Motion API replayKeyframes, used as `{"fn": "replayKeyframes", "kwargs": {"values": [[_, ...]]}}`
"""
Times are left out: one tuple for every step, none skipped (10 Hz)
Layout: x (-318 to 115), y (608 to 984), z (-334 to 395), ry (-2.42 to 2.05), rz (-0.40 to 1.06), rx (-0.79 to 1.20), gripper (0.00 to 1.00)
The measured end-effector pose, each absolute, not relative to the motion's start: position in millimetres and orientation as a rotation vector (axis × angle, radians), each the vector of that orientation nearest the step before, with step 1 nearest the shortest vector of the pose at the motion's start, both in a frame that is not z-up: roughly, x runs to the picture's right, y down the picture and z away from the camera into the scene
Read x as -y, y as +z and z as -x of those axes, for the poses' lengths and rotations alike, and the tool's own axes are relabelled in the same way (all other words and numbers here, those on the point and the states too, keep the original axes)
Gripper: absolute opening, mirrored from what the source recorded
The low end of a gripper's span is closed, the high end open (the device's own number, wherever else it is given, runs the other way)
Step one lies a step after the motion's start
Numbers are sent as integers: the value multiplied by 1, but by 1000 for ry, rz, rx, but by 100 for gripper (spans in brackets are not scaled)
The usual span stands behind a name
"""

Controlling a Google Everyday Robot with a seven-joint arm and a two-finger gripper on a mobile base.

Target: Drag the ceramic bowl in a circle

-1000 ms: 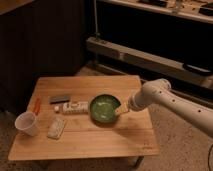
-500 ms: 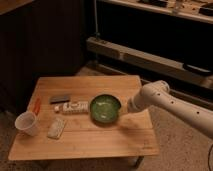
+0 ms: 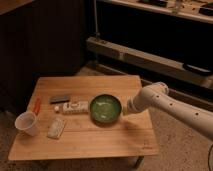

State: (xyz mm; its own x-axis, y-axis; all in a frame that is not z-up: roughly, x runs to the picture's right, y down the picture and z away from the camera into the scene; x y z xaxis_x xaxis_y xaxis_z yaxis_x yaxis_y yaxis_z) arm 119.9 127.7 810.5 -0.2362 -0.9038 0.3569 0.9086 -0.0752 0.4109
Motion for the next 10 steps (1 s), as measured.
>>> {"fn": "replayKeyframes", "kwargs": {"values": [[-127,810,-121,-1689,16,664,49],[-122,807,-120,-1697,37,692,59],[-115,806,-116,-1705,50,714,69],[-113,805,-116,-1707,64,733,76],[-110,808,-119,-1701,84,760,80],[-108,811,-118,-1691,96,790,80],[-109,813,-116,-1686,102,810,80],[-109,813,-114,-1666,99,842,80],[-112,813,-113,-1643,95,874,80],[-112,812,-110,-1620,79,904,80]]}}
